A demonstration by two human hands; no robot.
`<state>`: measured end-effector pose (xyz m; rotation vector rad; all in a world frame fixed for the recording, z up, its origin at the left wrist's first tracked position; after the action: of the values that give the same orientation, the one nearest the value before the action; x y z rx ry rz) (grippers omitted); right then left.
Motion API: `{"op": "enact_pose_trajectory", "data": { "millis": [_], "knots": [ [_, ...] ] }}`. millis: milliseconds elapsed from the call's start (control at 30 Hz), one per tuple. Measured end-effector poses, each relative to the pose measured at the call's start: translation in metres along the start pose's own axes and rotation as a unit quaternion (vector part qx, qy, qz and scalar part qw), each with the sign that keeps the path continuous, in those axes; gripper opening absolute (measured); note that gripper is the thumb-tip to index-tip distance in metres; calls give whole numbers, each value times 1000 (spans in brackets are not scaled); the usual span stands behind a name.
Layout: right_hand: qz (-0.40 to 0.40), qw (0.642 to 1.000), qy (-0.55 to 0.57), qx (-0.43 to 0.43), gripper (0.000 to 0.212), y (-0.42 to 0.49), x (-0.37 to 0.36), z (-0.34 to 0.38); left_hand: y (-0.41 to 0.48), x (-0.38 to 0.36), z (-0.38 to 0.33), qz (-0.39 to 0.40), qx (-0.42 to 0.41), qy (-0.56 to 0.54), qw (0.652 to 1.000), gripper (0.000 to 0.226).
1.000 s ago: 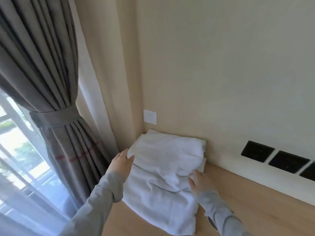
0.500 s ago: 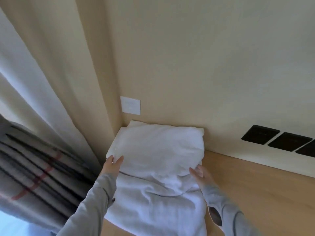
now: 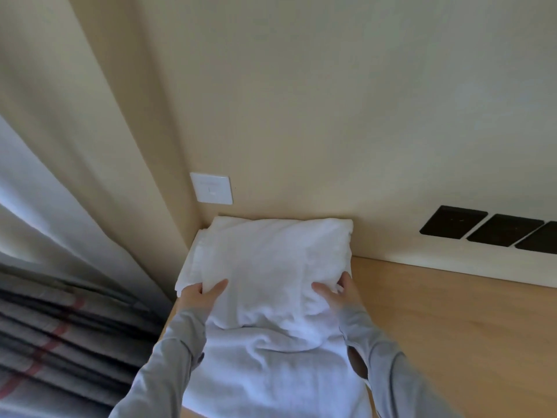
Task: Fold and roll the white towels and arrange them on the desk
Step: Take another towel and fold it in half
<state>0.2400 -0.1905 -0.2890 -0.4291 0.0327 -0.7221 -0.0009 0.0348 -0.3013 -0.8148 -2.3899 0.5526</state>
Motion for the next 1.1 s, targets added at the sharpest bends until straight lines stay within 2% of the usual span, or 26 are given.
{"op": "enact_pose_trajectory", "data": {
  "millis": [133,267,367,500,633,867,1100],
  "knots": [
    [1,1000,-6,12,22,-6,0,12,-12,6,-16,0,-64,-64,996,27],
    [8,1000,23,3,33,-12,3,31,-37,21,-40,-22,-123,-114,986,19],
    [42,999,-26,-4,14,-21,1,51,-54,28,-61,-20,-154,-123,980,19],
    [24,998,-15,54,17,-43,14,86,-78,41,-82,-25,-186,-182,965,22],
    [5,991,21,130,17,-79,33,125,-110,63,-101,-44,-232,-249,939,15],
    [-54,970,92,217,40,-141,83,183,-167,75,-166,-22,-336,-292,895,21],
    [-110,952,110,263,25,-210,157,227,-214,29,-236,34,-398,-296,868,20]
  ]
}}
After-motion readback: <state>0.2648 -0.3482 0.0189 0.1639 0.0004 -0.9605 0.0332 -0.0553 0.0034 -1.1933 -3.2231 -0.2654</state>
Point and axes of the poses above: each hand's wrist, its own y-axis towards the middle knuckle, its own x-axis out of the back of the hand, z = x × y, the point moved 10 cm from there along y, towards the middle knuckle, and after that the axes turned 12 degrees about z, right-handed, at the moved point
